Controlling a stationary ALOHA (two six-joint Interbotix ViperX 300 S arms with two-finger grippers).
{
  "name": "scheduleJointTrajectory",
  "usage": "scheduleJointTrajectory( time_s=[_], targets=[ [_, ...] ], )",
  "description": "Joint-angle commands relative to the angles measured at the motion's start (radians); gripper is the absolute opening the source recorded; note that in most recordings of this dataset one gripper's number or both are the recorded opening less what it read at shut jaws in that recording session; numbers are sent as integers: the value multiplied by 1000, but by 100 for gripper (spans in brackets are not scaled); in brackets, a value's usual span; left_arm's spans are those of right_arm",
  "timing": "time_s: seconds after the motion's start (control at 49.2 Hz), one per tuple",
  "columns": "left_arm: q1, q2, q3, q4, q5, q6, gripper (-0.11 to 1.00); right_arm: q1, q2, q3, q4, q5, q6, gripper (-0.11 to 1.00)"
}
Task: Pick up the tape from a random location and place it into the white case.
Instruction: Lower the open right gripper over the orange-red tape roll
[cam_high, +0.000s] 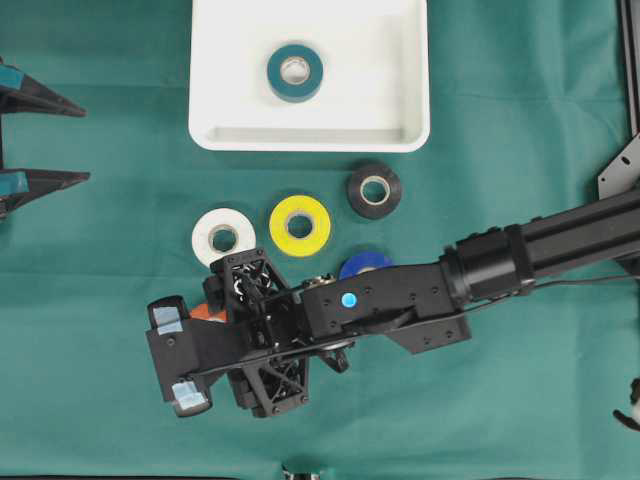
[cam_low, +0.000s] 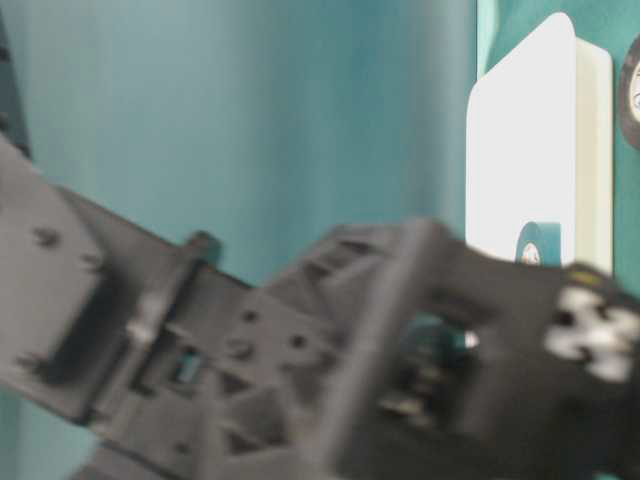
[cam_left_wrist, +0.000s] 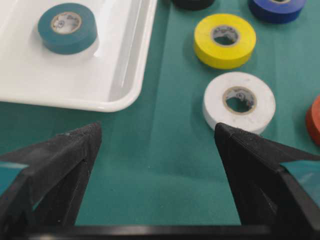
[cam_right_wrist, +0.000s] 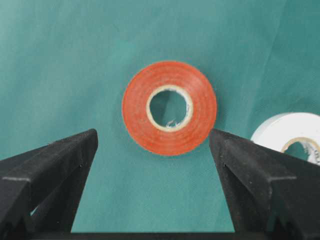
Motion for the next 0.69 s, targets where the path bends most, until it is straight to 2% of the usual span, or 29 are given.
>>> scheduleJointTrajectory(
  time_s=[0.0, 0.671],
  targets=[
    [3, 11, -11, -2, -5, 0, 99, 2, -11, -29, 0, -12, 3, 89],
    [3, 11, -8, -2, -5, 0, 99, 25, 118, -29, 0, -106, 18, 89]
  ],
)
